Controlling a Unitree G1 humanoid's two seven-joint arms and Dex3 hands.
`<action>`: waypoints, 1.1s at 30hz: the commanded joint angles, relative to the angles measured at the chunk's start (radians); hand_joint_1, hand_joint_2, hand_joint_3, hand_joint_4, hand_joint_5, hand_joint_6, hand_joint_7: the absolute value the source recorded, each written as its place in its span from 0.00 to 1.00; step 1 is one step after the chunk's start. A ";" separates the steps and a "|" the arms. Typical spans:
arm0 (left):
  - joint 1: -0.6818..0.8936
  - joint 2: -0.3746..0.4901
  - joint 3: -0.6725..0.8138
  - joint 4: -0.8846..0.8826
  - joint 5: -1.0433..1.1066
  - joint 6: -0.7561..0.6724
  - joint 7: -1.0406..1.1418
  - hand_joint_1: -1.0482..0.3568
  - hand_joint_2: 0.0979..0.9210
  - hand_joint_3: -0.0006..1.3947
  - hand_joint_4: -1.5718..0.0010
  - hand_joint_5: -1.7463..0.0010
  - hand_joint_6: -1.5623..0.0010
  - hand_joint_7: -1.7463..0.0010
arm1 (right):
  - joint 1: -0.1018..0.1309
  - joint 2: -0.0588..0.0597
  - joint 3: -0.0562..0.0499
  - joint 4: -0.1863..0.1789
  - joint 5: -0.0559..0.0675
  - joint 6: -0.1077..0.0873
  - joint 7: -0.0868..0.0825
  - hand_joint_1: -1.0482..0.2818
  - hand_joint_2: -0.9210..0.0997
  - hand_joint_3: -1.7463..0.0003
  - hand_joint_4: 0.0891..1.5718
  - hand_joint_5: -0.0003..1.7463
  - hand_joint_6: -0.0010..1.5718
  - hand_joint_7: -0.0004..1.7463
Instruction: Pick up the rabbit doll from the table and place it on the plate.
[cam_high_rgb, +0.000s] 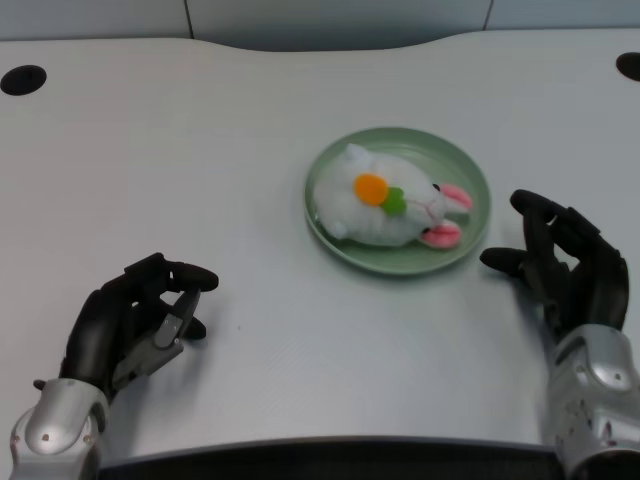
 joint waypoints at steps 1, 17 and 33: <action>0.000 -0.004 0.006 0.002 -0.001 0.000 0.006 0.37 1.00 0.42 0.69 0.06 0.65 0.36 | -0.010 -0.006 0.006 0.014 -0.011 -0.016 -0.008 0.56 0.00 0.86 0.47 0.62 0.52 0.26; -0.005 -0.007 0.009 0.003 -0.015 0.013 -0.004 0.36 1.00 0.41 0.69 0.06 0.65 0.35 | -0.016 -0.009 0.006 0.025 -0.006 -0.023 -0.011 0.56 0.00 0.86 0.48 0.61 0.51 0.27; -0.002 0.001 0.004 0.000 0.003 0.002 0.002 0.37 1.00 0.42 0.70 0.06 0.65 0.35 | -0.017 -0.010 0.007 0.037 -0.009 -0.031 -0.007 0.56 0.00 0.85 0.46 0.62 0.51 0.28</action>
